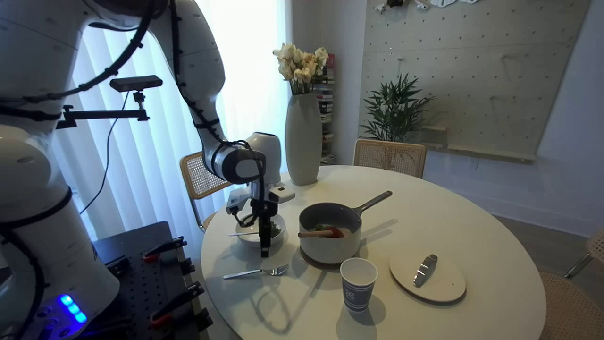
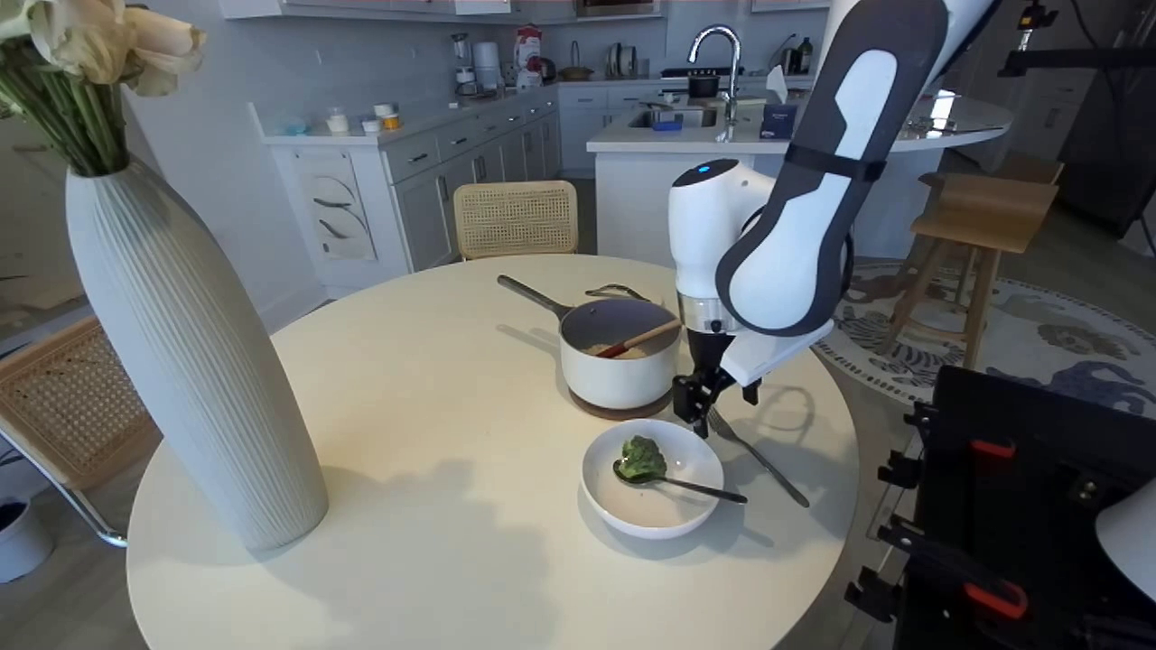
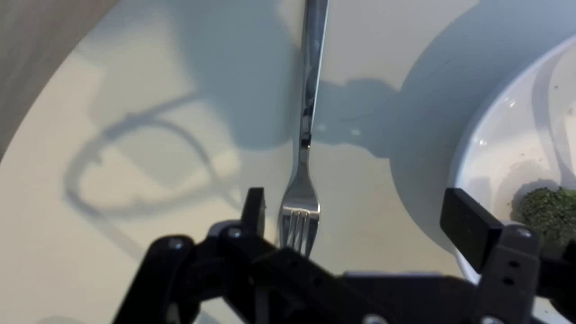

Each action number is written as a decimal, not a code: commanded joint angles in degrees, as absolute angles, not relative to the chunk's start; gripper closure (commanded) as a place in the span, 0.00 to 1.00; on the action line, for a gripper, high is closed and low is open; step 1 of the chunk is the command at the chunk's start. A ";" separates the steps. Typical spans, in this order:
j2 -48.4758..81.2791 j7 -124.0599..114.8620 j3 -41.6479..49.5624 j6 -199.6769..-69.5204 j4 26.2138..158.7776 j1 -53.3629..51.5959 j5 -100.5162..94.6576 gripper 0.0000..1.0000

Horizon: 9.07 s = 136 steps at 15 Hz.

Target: Move the white bowl to the left, remove the fork and then the spoon from the bowl and place them on the table, move the blue cup to the left

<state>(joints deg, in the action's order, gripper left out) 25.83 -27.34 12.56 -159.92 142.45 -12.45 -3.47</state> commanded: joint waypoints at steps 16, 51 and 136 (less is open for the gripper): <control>20.78 -20.52 -0.65 -154.71 139.90 -9.77 2.21 0.48; 26.51 -11.83 -3.76 -156.38 138.39 -7.90 4.96 0.60; 4.19 -28.05 2.20 -150.11 155.35 2.47 -12.96 0.97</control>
